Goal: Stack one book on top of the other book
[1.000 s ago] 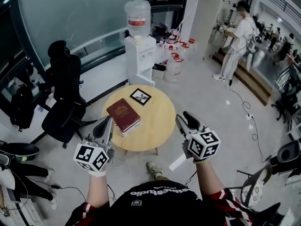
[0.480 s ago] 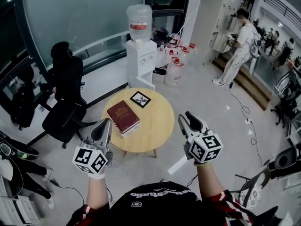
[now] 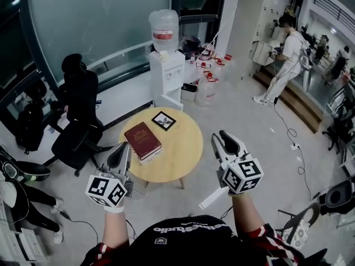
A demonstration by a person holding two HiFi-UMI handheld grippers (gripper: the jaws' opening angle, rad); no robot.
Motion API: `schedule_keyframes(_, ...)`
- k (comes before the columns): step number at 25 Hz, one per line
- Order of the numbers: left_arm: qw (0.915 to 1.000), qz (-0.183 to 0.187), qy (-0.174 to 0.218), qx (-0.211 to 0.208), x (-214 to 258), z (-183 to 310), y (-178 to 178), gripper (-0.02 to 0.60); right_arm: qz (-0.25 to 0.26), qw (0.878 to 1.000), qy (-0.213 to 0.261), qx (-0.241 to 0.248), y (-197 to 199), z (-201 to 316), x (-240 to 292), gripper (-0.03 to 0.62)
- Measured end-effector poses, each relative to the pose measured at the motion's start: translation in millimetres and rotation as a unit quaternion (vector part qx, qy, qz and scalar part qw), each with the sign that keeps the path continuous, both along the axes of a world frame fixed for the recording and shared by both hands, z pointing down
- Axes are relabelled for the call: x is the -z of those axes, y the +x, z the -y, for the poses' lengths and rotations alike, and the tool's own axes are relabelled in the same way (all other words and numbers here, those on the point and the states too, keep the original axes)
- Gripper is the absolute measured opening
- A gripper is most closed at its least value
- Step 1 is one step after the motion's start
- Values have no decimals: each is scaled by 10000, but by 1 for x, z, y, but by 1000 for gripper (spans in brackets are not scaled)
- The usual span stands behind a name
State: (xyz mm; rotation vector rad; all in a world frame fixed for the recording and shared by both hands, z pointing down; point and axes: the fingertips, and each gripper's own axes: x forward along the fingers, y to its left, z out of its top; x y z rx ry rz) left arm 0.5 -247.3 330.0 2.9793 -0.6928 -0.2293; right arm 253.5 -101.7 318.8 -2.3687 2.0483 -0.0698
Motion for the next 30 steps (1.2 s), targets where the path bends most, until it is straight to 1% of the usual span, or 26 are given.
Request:
schedule_keyframes(4,10000,13,3,15,1,-8,9,17,-9,10000,-6,22,4,-4,0,121)
schedule_keyframes(13,10000,56,-8,48,0,-22,18,17,53,10000,-17,-22,13,-13,-4,80)
schedule_keyframes(20,9999,71,24,95,0,-24,19,17,-41,9999,-32,-116,17,-13,-5,61)
schedule_keyframes(30,9998,43,-37,203,-4,-27,17,17,-94,9998,-28,-155,20,-15,-6,32)
